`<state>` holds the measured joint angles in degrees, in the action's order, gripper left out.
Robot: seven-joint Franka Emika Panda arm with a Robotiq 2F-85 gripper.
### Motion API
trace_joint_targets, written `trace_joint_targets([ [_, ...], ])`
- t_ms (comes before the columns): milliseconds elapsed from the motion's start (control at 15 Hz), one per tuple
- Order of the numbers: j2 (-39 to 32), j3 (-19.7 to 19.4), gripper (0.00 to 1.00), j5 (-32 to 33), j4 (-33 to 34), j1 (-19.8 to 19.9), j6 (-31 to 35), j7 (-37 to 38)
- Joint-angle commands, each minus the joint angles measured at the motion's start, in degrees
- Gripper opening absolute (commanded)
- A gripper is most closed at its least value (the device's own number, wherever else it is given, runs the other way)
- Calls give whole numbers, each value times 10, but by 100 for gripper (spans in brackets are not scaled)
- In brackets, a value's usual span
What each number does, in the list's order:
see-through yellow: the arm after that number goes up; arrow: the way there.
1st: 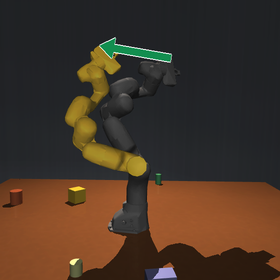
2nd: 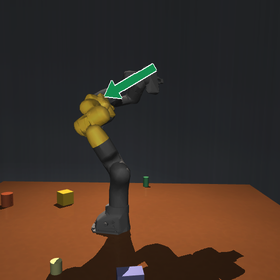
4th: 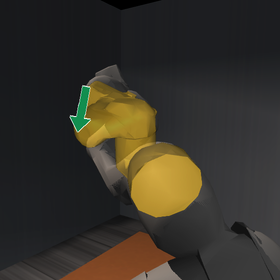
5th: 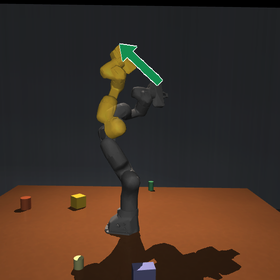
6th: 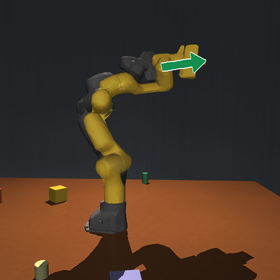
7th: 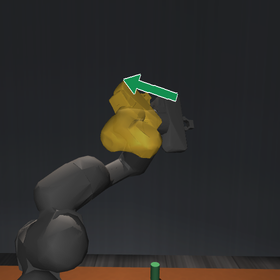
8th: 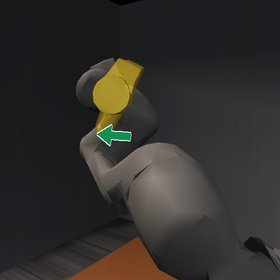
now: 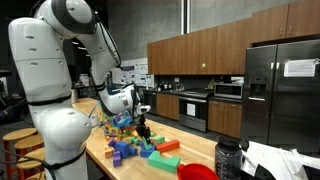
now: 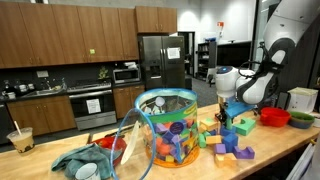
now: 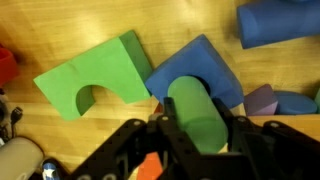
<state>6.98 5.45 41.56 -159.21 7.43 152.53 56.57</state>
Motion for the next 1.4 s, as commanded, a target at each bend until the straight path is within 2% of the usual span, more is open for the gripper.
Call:
trace_joint_targets([
  [0, -8, -14, 16, 58, 0, 7, 29, 86],
  [267, -10, -34, 16, 83, 0, 6, 47, 139],
  [1000, -10, -97, 16, 60, 2, -2, 99, 149],
  [1133, -13, -104, 16, 42, 2, -11, 110, 139],
  [1333, -18, -116, 16, -42, 2, -40, 130, 80],
])
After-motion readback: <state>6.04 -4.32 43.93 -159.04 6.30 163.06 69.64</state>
